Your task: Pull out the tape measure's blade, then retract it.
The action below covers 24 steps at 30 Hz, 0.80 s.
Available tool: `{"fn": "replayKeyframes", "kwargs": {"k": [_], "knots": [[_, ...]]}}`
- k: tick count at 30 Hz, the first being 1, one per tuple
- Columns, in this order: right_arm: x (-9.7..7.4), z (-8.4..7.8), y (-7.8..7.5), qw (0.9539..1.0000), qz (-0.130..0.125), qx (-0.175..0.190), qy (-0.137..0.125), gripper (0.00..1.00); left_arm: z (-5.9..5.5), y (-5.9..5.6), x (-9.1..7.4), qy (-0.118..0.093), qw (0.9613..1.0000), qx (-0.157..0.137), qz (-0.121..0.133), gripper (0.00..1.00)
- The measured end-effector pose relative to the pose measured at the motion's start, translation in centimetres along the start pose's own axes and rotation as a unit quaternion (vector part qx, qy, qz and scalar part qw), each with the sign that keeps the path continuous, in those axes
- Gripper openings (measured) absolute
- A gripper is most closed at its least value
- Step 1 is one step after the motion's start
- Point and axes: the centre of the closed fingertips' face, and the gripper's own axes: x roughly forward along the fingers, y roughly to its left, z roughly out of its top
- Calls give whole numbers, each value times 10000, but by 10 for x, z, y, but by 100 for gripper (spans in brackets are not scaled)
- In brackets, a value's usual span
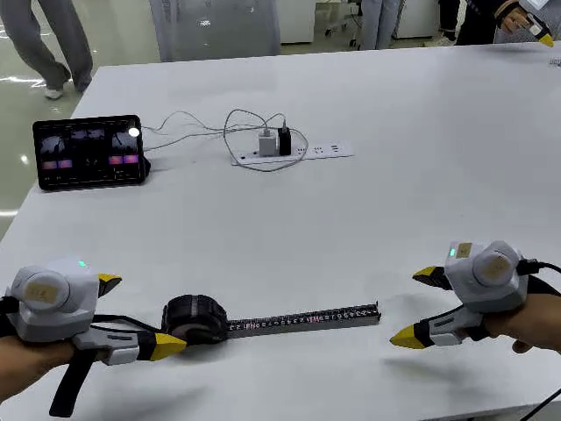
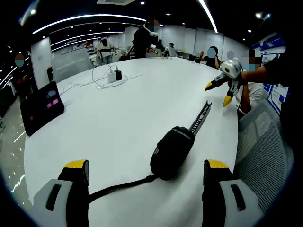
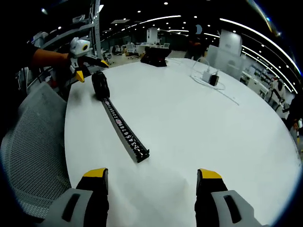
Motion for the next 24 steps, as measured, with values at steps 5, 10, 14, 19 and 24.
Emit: {"fn": "replayKeyframes", "kwargs": {"k": [5,10,14,19,24], "knots": [[-7,-7,2,9998,-68,175,-117,77,-7,8,-13,-101,9996,-143,213,99],[-15,-11,5,9991,-221,274,-228,83,-20,7,-21,-32,9993,-47,362,99],[-21,-17,8,9986,-323,283,-295,87,-24,3,-26,-113,9990,-171,397,99],[-28,-24,14,9984,-340,264,-368,92,-29,-1,-29,-226,9986,-25,477,99],[-35,-26,18,9973,-407,358,-489,97,-38,-4,-31,-193,9986,56,490,99]]}}
